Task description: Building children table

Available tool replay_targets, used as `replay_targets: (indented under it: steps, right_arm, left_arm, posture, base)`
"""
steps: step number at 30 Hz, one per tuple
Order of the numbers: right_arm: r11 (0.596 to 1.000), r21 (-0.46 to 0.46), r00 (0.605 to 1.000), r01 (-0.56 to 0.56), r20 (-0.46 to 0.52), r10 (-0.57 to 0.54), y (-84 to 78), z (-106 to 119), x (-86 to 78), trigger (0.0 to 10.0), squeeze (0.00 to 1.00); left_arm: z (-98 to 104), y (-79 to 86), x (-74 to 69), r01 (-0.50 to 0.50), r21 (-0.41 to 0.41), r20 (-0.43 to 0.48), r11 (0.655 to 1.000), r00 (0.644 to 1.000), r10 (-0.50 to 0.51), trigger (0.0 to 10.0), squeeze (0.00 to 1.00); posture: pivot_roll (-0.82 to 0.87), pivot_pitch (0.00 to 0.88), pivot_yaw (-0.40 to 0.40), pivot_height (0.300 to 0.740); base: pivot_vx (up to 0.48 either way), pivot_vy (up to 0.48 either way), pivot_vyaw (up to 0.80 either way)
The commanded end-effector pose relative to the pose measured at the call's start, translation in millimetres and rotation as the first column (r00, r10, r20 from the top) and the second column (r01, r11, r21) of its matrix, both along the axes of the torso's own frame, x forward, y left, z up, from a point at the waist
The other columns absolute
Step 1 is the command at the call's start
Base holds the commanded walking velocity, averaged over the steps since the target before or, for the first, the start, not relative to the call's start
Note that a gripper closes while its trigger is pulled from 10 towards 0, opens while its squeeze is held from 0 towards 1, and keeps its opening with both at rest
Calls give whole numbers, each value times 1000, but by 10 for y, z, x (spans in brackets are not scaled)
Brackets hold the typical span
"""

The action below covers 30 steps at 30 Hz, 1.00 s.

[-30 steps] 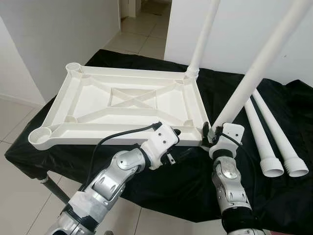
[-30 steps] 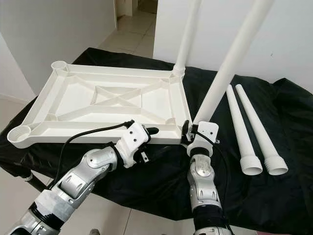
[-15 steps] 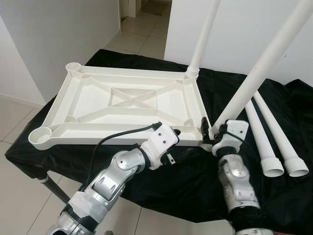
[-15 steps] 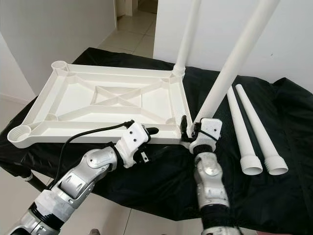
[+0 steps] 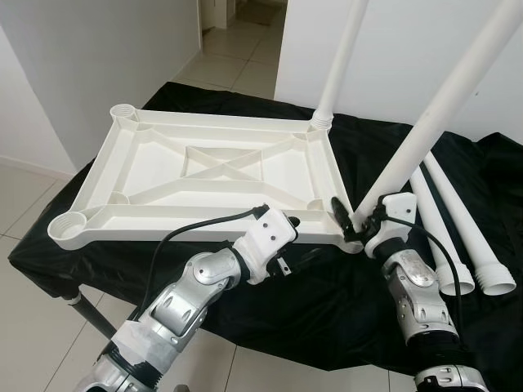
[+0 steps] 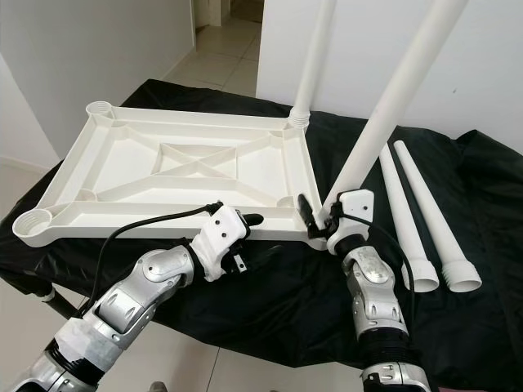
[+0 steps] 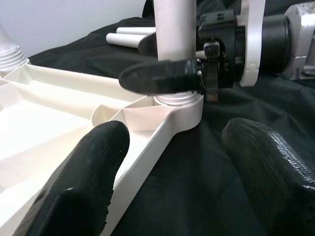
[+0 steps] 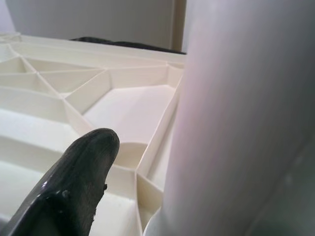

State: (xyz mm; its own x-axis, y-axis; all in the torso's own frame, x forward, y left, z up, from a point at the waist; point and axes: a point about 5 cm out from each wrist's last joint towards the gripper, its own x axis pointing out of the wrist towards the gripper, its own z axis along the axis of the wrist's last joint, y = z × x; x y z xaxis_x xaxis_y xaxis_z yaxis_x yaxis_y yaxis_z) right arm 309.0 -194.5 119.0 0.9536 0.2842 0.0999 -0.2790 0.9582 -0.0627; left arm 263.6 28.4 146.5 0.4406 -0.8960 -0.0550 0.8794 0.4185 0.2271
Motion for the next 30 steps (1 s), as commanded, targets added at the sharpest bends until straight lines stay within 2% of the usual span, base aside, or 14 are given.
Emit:
replay_targets:
  steps: [1,2,3,4,5,6,7,21,22,23,24,26,30]
  right_arm:
    - [1000,-4,1000,-20,-6,20,-13,-8,10,9647,0]
    - [1000,-4,1000,-20,-6,20,-13,-8,10,9647,0]
    - [999,-9,999,-37,-13,37,-24,-15,30,8471,0]
    - [999,-20,999,-47,-21,47,-37,-21,57,4941,0]
    - [998,-27,998,-60,-28,59,-49,-26,81,3843,0]
    - [998,-27,998,-60,-28,59,-49,-26,81,3843,0]
    - [997,-32,997,-68,-31,67,-57,-29,99,0,0]
    - [996,-26,995,-83,-57,81,-97,-89,94,0,0]
    - [997,-18,995,-77,-58,76,-92,-100,84,157,0]
    - [998,-15,996,-67,-58,66,-84,-111,77,7961,0]
    - [999,-5,997,-54,-58,54,-80,-119,72,10000,0]
    - [999,0,997,-46,-58,46,-78,-123,70,10000,0]
    - [999,-16,998,38,-56,-39,-94,-113,90,10000,0]
  left_arm:
    - [-32,-31,-60,86,28,-20,996,996,-86,10000,0]
    - [-32,-31,-60,86,28,-20,996,996,-86,10000,0]
    - [-32,-34,-58,88,29,-20,996,996,-87,10000,0]
    - [-32,-39,-56,90,29,-20,996,996,-90,10000,0]
    - [-30,-44,-55,92,30,-20,995,996,-91,10000,0]
    - [-30,-44,-55,92,30,-20,995,996,-91,10000,0]
    - [-29,-47,-54,93,29,-19,995,996,-92,10000,0]
    - [-26,-12,-53,78,32,-21,996,997,-77,10000,0]
    - [-27,-11,-56,78,32,-22,996,997,-77,10000,0]
    - [-28,-12,-53,78,33,-23,996,997,-77,10000,0]
    - [-27,-15,-50,79,33,-22,996,997,-78,10000,0]
    - [-25,-17,-47,80,33,-22,996,997,-79,10000,0]
    - [-20,-20,-37,81,32,-20,996,997,-80,10000,0]
  posture:
    - [-20,0,-75,740]
    - [-20,0,-75,740]
    - [-28,0,-70,740]
    - [-28,0,-70,740]
    - [-28,0,-70,740]
    - [-28,0,-70,740]
    - [-28,0,-70,740]
    - [-12,0,-68,740]
    - [-12,0,-68,740]
    - [-14,0,-67,740]
    - [-14,0,-67,740]
    - [-14,0,-67,740]
    - [-26,0,-64,740]
  base:
    - [0,0,0]
    - [0,0,0]
    - [0,0,0]
    - [0,0,0]
    - [0,0,0]
    - [0,0,0]
    - [0,0,0]
    - [0,0,0]
    - [0,0,0]
    - [0,0,0]
    - [0,0,0]
    - [0,0,0]
    - [0,0,0]
